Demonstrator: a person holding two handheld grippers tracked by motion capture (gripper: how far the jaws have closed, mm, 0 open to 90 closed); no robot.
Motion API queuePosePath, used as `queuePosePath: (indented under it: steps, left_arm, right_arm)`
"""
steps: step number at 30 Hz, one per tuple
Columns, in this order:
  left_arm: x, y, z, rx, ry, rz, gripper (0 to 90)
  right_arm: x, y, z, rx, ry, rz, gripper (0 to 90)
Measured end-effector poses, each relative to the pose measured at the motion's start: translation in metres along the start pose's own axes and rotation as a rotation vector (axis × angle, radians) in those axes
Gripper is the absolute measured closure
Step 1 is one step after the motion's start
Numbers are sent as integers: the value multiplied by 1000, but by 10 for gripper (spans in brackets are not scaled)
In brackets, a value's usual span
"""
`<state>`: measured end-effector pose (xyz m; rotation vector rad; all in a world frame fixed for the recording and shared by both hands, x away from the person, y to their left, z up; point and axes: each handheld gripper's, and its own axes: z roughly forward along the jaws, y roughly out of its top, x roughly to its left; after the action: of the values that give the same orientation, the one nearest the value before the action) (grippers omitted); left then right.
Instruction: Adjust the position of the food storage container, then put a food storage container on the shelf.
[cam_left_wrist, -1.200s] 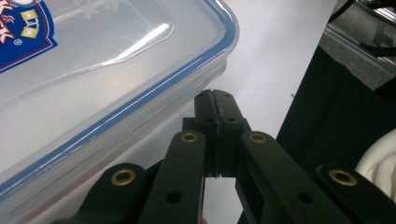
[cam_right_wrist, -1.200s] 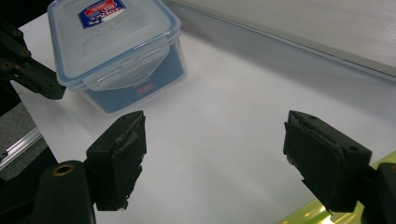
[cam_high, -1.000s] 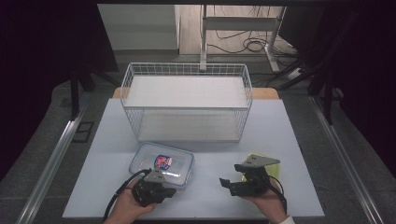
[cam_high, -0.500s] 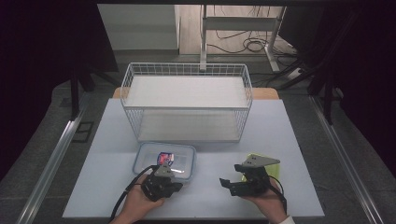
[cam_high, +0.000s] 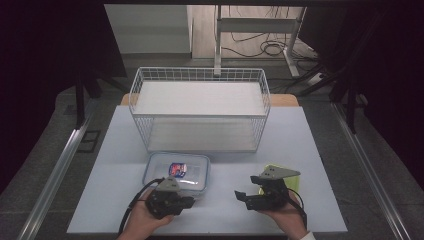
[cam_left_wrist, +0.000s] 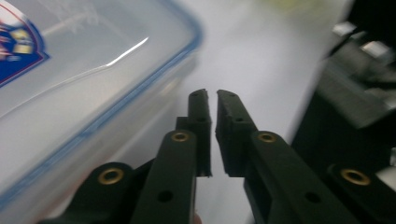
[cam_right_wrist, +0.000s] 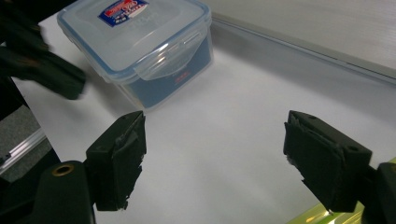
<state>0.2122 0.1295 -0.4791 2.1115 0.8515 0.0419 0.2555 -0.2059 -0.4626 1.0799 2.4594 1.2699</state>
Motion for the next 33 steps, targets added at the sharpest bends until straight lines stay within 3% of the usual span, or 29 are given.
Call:
queuePosePath:
  steps: [1,3,4,5,7,11,17,18,22,25,31,33]
  left_arm:
    - [2,1,-17,-53,40,-33,670]
    - [5,4,-30,-122,74,-63,498]
    - [5,4,-30,-122,74,-63,437]
    - [10,7,-39,-131,92,-91,371]
    - [12,7,-42,-126,105,-98,304]
    - [29,3,-47,-93,136,-179,265]
    - [46,0,-57,-117,161,-230,225]
    - [50,-2,-62,-131,162,-257,208]
    - [54,-2,-69,-147,169,-269,182]
    - [59,-3,-70,-149,158,-276,175]
    - [69,-7,-69,-161,148,-288,173]
    - [79,-8,-68,-161,140,-318,170]
  right_arm:
    - [-1,0,-1,-8,3,8,210]
    - [-1,1,-1,-13,9,17,203]
    - [-1,1,0,-14,6,20,186]
    - [0,2,0,-18,-7,30,171]
    - [1,3,0,-22,-14,42,163]
    - [6,10,-2,-50,0,67,150]
    - [12,15,3,-63,14,89,142]
    - [13,16,4,-69,10,97,139]
    - [18,22,7,-83,9,121,137]
    - [24,27,9,-82,4,100,137]
    - [28,32,15,-82,21,121,141]
    - [29,33,18,-70,25,122,145]
